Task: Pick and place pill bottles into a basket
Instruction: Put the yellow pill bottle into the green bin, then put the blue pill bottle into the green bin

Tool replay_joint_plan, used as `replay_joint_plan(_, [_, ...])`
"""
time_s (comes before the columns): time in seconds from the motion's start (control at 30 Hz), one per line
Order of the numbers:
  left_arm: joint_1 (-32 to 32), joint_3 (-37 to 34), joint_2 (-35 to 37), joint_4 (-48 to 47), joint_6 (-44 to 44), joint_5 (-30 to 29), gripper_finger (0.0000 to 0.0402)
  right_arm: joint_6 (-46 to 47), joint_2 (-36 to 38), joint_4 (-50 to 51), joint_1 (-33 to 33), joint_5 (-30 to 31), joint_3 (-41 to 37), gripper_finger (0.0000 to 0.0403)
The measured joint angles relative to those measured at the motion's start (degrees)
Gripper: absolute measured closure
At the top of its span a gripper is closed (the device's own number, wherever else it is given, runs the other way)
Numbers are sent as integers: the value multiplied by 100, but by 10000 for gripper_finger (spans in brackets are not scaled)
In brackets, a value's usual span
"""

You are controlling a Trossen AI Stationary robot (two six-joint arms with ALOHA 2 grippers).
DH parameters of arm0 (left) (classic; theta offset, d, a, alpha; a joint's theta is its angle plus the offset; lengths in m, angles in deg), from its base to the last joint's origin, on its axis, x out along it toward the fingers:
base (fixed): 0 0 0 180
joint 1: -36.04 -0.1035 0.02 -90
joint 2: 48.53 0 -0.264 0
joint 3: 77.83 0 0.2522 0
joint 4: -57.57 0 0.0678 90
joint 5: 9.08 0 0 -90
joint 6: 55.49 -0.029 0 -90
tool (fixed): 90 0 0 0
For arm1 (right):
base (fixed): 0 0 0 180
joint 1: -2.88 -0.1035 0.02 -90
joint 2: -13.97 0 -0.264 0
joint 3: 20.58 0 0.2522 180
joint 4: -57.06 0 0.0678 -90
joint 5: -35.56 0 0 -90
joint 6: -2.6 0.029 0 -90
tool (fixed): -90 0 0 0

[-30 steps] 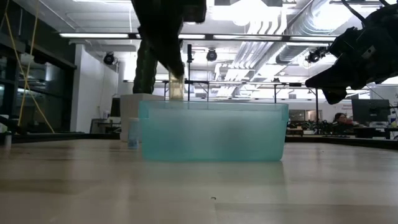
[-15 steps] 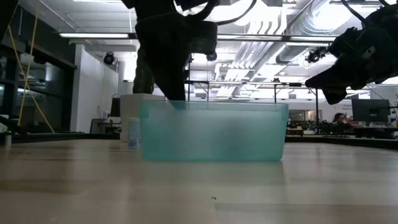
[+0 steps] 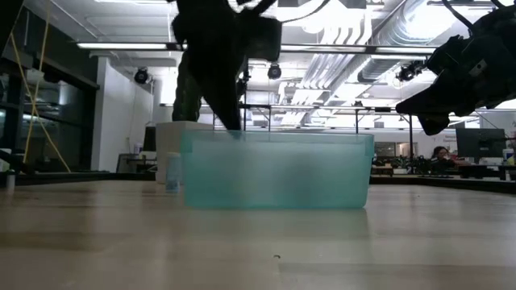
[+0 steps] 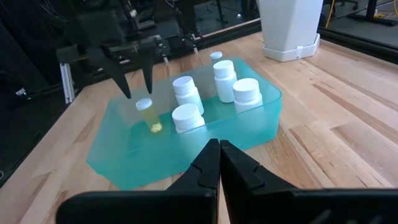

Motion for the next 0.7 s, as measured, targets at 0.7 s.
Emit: replay_joint_plan(0.7, [-571, 686, 291, -2516, -417, -430, 155, 0, 0, 10, 0, 0, 0, 402])
